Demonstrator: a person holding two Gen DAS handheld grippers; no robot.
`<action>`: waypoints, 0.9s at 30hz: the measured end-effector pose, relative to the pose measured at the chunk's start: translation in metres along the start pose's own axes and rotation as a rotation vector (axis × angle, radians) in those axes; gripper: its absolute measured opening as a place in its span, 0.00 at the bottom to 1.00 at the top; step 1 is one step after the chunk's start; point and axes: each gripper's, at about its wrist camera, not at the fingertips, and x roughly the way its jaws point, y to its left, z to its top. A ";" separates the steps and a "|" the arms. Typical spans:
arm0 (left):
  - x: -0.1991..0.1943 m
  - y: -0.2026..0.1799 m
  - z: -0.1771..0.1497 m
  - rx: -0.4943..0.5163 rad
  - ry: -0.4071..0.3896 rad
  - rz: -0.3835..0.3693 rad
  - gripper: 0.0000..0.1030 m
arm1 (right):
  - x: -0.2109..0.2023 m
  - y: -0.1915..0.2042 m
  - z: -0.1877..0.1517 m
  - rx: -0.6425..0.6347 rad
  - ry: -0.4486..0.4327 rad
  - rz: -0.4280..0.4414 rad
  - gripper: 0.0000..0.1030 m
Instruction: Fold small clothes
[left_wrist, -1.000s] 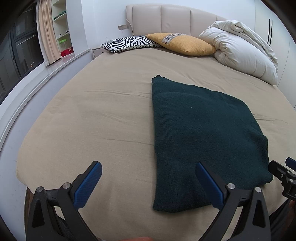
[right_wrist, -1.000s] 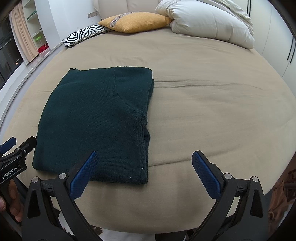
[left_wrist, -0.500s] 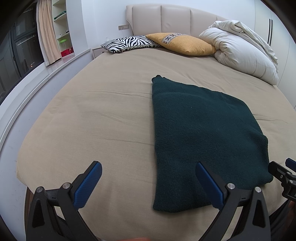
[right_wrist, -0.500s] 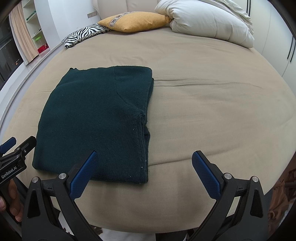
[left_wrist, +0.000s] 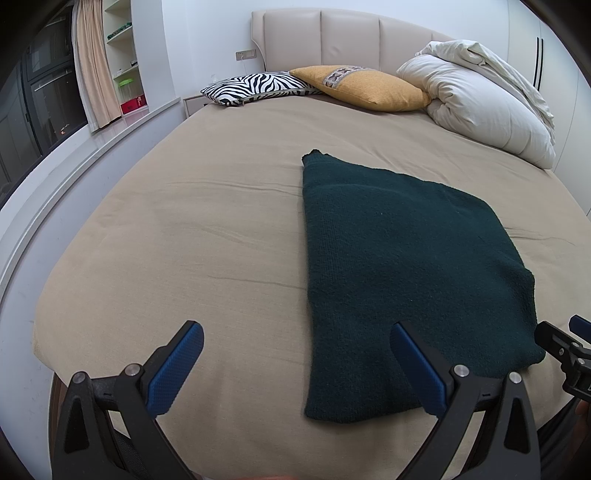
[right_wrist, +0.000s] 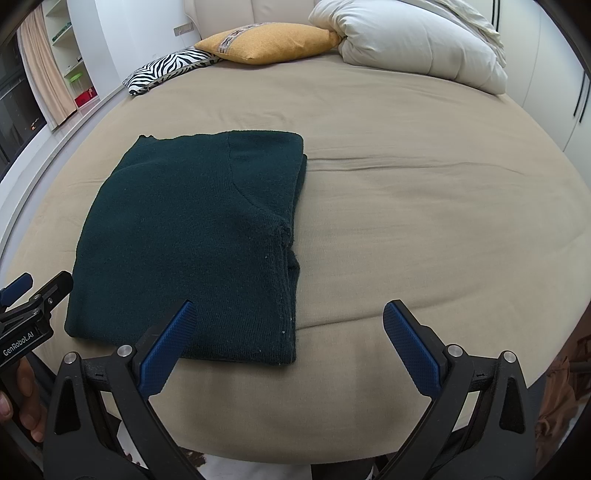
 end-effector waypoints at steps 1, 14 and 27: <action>0.000 0.000 0.000 0.001 0.000 -0.001 1.00 | 0.000 -0.001 0.000 -0.001 0.000 0.000 1.00; 0.000 -0.002 0.000 -0.001 0.001 0.000 1.00 | 0.000 -0.001 -0.002 0.001 0.002 0.002 1.00; -0.003 -0.004 0.000 -0.004 -0.006 0.000 1.00 | 0.000 0.000 -0.005 0.001 0.004 0.006 1.00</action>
